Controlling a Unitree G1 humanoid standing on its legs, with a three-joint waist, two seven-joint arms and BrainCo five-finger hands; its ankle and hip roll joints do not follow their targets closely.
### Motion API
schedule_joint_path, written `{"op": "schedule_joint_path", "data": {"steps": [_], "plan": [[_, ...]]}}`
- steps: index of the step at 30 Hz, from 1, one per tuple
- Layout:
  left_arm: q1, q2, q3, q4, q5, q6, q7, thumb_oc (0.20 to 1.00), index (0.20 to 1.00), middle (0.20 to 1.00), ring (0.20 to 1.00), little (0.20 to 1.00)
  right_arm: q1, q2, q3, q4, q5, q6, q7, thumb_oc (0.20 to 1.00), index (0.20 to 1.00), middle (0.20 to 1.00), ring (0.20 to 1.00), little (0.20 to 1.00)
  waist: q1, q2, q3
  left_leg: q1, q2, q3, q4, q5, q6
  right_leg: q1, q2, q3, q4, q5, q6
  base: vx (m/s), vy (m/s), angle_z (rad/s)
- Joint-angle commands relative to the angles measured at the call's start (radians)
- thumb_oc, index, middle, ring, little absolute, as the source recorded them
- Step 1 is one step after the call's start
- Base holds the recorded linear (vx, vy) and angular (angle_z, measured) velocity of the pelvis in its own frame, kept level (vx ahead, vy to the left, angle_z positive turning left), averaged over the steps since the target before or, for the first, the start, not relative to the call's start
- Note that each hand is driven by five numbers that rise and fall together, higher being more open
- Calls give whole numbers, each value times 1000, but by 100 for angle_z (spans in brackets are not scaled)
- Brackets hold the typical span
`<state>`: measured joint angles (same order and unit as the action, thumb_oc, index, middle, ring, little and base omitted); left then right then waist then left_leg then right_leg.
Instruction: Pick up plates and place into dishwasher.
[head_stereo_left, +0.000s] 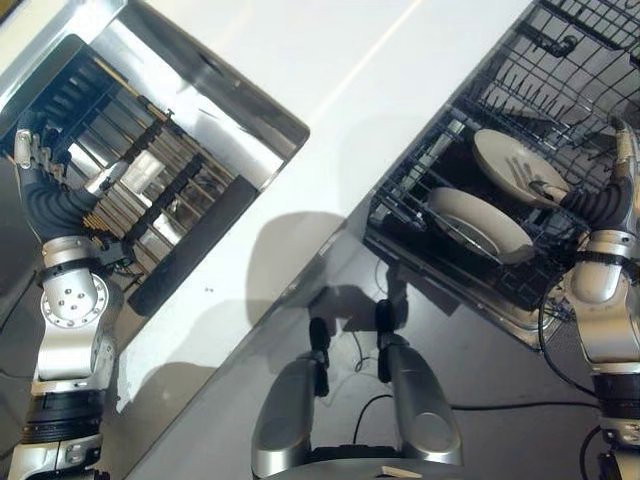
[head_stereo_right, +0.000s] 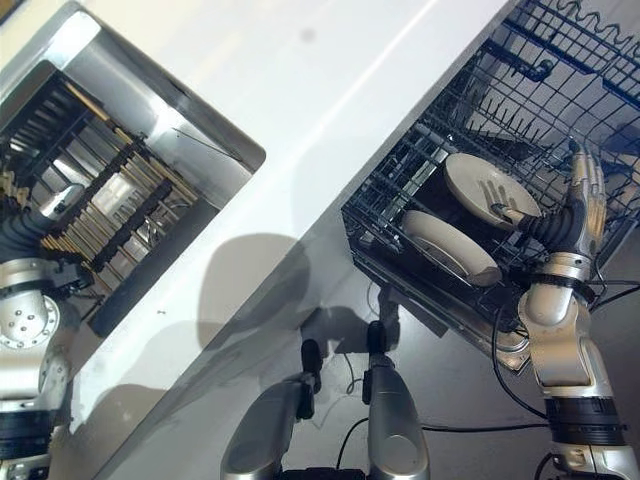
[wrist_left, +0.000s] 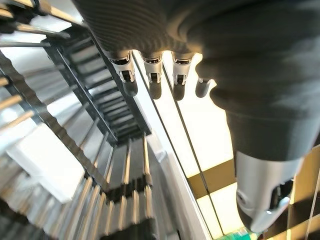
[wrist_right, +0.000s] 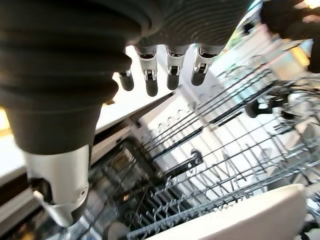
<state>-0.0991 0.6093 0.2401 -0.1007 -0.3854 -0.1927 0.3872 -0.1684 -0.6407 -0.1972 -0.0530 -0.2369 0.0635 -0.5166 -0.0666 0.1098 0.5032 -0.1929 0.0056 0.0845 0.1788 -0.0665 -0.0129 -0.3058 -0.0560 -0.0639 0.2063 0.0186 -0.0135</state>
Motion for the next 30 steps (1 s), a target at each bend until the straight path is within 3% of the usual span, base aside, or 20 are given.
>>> {"op": "schedule_joint_path", "data": {"steps": [1,12,18,24,30], "plan": [[64,-38,32,-42,-16,-79,-23,1000,1000,1000,1000,1000,85,-45,-56,-98,35,-58,-59,1000,1000,1000,1000,1000,-32,3,-138,-58,49,-4,68,16,-46,50,-47,21,-21,-50,53,6,119,-8],[93,-78,47,-30,-8,-58,-86,1000,1000,1000,1000,1000,169,13,-80,-79,60,-42,-133,1000,1000,1000,1000,1000,-52,7,-248,70,3,33,23,-38,-30,164,-95,69,-106,-28,100,20,138,-7],[130,-115,46,-11,-8,-57,-107,1000,1000,1000,1000,1000,212,42,-101,-69,63,-9,-160,1000,1000,1000,1000,1000,-77,40,-281,114,-28,58,23,-68,-14,177,-136,109,-108,-17,136,7,207,-13],[135,-140,13,2,-19,-58,-89,1000,1000,1000,1000,1000,204,40,-73,-25,124,-17,-138,1000,1000,1000,1000,1000,-107,83,-244,109,-66,83,57,-86,7,119,-191,151,-55,4,163,-58,221,-21],[101,-141,-43,11,-52,-88,-36,1000,1000,1000,1000,1000,121,45,2,38,245,-88,-130,1000,1000,1000,1000,1000,-127,149,-170,53,-97,121,109,-101,20,28,-243,189,-2,30,162,-151,212,-32]]}}
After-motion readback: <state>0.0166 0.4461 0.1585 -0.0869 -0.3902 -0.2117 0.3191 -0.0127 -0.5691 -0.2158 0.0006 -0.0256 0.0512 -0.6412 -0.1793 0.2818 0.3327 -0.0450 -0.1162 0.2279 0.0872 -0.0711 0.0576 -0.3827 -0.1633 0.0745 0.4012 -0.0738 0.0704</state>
